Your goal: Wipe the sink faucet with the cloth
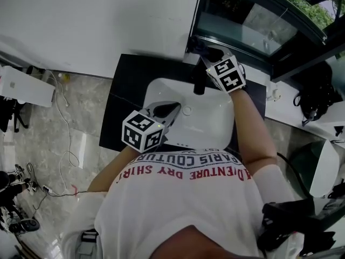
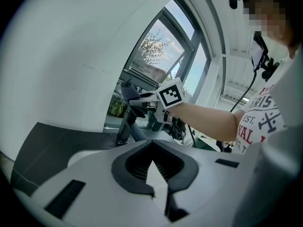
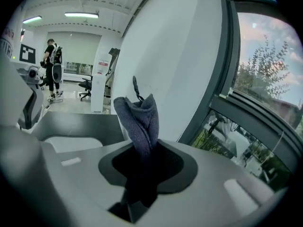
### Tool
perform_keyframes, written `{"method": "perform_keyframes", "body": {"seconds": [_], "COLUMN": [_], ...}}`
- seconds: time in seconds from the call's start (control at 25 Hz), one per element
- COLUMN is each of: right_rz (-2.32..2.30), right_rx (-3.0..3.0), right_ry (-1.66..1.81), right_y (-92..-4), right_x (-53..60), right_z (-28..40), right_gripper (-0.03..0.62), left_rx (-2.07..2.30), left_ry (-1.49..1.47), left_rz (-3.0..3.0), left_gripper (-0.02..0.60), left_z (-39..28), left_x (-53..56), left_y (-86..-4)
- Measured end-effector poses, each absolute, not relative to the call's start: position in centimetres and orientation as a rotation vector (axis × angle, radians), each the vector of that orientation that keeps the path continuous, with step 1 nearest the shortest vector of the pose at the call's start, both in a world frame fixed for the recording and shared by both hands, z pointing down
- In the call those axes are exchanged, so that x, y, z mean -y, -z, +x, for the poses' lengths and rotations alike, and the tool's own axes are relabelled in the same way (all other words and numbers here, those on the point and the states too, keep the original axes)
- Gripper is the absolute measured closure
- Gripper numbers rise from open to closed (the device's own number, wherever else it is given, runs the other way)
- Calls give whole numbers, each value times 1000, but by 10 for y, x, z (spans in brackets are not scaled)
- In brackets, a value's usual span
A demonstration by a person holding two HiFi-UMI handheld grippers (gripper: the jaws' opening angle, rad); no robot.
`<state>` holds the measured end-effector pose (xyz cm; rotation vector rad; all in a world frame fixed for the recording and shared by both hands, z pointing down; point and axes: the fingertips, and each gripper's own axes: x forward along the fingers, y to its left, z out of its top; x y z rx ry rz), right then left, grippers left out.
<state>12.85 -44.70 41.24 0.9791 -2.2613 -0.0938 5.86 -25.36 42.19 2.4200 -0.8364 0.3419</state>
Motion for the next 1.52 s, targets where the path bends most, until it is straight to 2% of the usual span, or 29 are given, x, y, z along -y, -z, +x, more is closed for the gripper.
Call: {"method": "perform_keyframes", "body": {"seconds": [0.2,0.64,0.92,1.2,1.52], "right_rz": [977,871,862,824,803], "right_rx": [2287,2293,2265,2214,2047], "right_ry": [44,156,210,347,371], "right_y": [-414,-420,-422,-421,-465], "right_x": [436,352,347,324,316], "right_z": [127,110,110,120,151], "right_gripper": [513,513,512,512,512], "left_rx": [824,836,852,861,863], "left_ry": [-334,-321,-317,-309,-305], "left_rz": [2429,2418,2412,2409,2391], "left_gripper": [581,580,580,580,580], "left_z": [61,61,58,62,61], "left_x": [251,241,236,236,229], "left_y": [-422,-421,-421,-422,-426]}}
